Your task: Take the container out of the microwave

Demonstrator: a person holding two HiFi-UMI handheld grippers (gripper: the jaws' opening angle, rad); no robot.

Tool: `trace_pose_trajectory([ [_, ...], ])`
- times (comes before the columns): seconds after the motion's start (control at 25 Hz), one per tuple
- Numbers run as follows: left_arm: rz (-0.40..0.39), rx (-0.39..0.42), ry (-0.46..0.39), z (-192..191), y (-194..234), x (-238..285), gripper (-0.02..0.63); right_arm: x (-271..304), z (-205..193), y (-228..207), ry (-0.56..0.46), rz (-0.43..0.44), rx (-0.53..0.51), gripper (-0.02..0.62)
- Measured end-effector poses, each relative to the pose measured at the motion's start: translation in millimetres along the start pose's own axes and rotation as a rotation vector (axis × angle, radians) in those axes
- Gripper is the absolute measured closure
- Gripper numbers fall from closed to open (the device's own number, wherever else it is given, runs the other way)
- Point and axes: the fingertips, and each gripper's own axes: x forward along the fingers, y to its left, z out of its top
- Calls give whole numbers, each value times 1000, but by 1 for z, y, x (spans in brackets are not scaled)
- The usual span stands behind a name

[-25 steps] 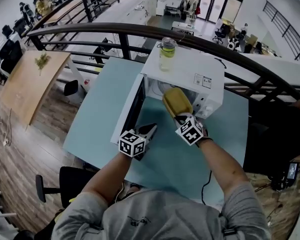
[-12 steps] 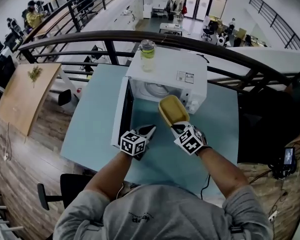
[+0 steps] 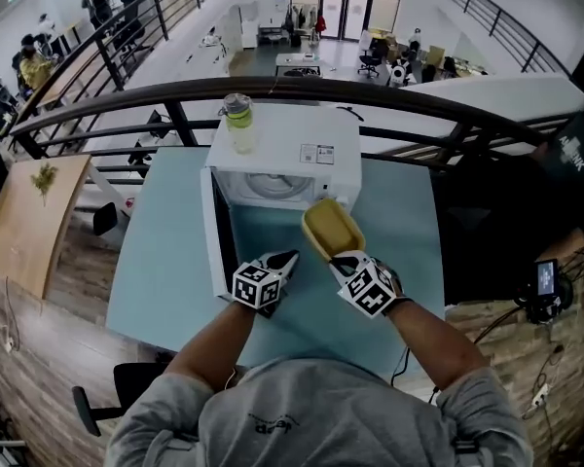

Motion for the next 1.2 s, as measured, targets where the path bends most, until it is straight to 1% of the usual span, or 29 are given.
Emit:
trace_pose_trajectory([
  [0.12,-6,46,40,-10,-8,17,592,-8,-12,-6,4,-17,22,563],
  [0.28,-16,35,70,-26,-17,33,592,-17,-26,-12,7,-38,57,563],
  [0.4,-42,31,70,-27,-30,44,592,-24,-35,-19,9,-57,76,563],
  [0.76,-109,-2,11,2,-75,76,592,-61,-59,-50,17,-135,110,563],
  [1.2,-182,47,-22,37,-131,117,592,-114,-86,-105,17,-248,135,563],
])
